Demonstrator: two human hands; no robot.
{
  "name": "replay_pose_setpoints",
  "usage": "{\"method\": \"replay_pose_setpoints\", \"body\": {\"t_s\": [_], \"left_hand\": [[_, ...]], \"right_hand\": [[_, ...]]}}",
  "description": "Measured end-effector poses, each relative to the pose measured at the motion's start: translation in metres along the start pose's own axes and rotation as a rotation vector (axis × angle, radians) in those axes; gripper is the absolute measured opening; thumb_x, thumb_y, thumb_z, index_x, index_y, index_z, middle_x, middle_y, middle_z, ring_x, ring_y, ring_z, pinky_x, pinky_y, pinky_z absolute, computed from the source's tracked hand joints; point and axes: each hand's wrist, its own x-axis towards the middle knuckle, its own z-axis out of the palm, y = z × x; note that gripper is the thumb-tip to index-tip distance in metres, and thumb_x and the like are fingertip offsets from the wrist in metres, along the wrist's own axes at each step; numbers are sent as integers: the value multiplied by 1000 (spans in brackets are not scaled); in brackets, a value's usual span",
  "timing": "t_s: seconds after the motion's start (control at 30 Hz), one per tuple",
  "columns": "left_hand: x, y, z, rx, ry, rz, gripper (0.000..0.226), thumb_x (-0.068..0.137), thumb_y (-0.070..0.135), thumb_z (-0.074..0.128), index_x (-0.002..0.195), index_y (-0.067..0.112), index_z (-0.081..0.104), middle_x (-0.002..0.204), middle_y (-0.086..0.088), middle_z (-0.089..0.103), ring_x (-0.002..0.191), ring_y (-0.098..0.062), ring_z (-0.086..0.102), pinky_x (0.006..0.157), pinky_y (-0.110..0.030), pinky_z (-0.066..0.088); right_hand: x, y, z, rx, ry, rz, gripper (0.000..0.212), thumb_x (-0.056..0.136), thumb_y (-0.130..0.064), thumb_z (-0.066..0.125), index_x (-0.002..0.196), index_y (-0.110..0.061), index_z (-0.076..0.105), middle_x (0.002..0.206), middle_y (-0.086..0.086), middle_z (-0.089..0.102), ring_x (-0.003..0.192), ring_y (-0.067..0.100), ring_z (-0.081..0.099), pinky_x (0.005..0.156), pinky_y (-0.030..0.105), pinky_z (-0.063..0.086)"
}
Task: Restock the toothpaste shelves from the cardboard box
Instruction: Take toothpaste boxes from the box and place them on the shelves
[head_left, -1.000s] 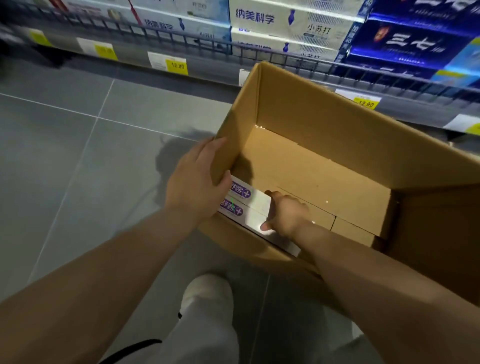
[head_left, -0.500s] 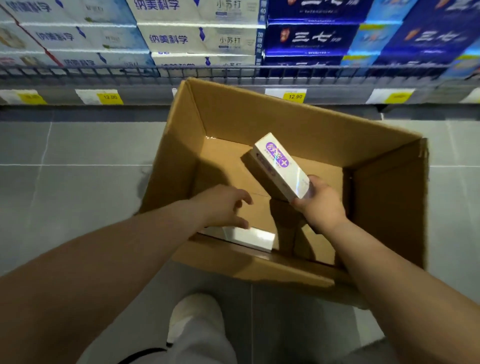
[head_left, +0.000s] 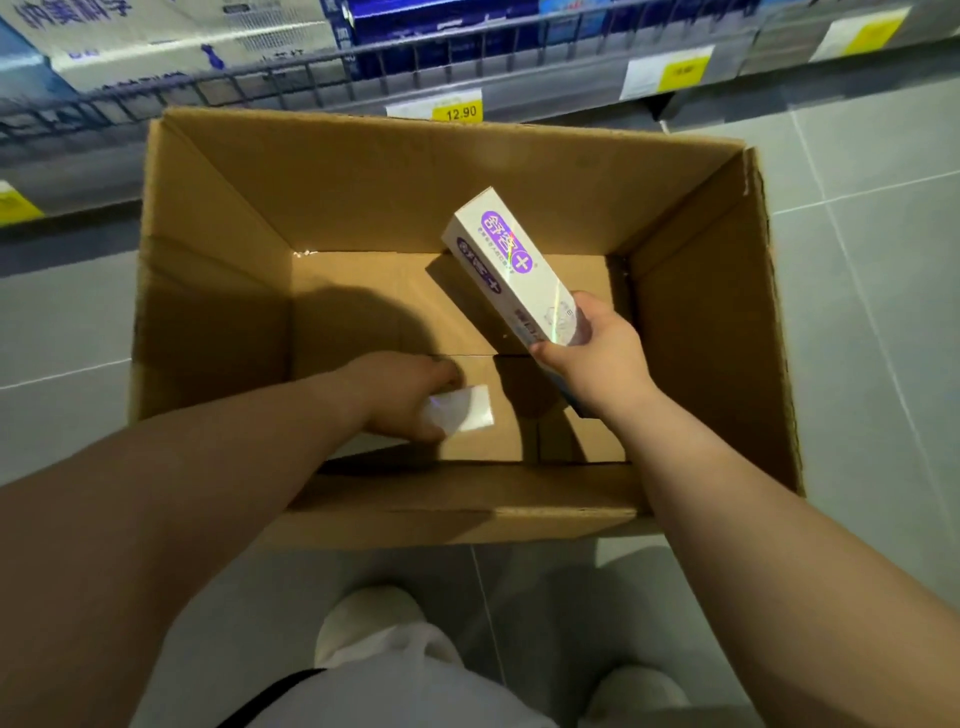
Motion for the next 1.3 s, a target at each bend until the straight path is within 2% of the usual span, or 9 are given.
{"method": "replay_pose_setpoints", "body": {"t_s": [0.1,0.23,0.47,0.6,0.8,0.93,1.0,1.17,1.3], "left_hand": [[-4,-10,-2,12,96,-101,85,74,46,71,143,29,24,134,-3,49,115,-23,52,87,-36,45],[-10,-16,6,84,-27,-174,113,65,38,82,149,31,6,137,-7,47,121,-28,49,92,-38,43],[-60,13,-47,-368,218,-294,92,76,22,75,145,38,16,136,-4,48,123,-29,48,89,-42,46],[-132,51,-118,-551,357,-270,91,72,23,79,143,36,22,138,-1,48,125,-28,49,94,-46,46],[-271,127,-252,-656,467,-255,85,67,29,82,135,37,32,124,3,59,109,-23,60,84,-40,52],[-362,190,-352,-621,509,-238,85,69,26,79,138,36,30,104,10,55,94,-23,60,69,-30,51],[-398,219,-391,-681,528,-180,89,63,29,80,137,39,32,110,10,57,100,-21,60,71,-29,51],[-437,280,-452,-740,569,-19,84,52,34,83,123,44,39,113,18,62,102,-10,63,87,-43,53],[-439,346,-484,-744,653,57,83,49,36,83,119,47,39,111,17,62,103,-12,63,84,-43,55]], "right_hand": [[1,-1,2,-26,1,-3,47,81,-26,71,121,-29,48,114,-9,56,100,7,49,71,27,51],[4,-3,7,-41,-20,-15,51,80,-28,72,124,-30,47,115,-8,57,103,9,51,76,32,53],[-14,-43,-31,68,-64,5,55,78,-23,74,127,-25,48,119,-3,57,106,11,52,74,29,53],[-57,-105,-98,126,-31,15,53,75,-22,77,121,-25,50,117,-4,60,105,14,56,84,39,54],[-154,-241,-231,234,71,13,50,73,-13,78,116,-17,53,113,4,63,93,13,57,79,32,52],[-231,-329,-322,232,120,-12,51,72,-11,76,116,-15,51,108,6,63,91,17,58,83,39,52],[-264,-360,-363,261,162,-19,51,71,-9,75,115,-15,51,106,6,61,92,18,58,85,41,51],[-313,-389,-446,294,275,-91,53,64,-17,76,111,-14,52,102,3,58,93,21,56,73,34,49],[-333,-377,-503,384,321,-154,51,60,-32,78,103,-21,54,103,6,64,92,22,60,82,47,52]]}}
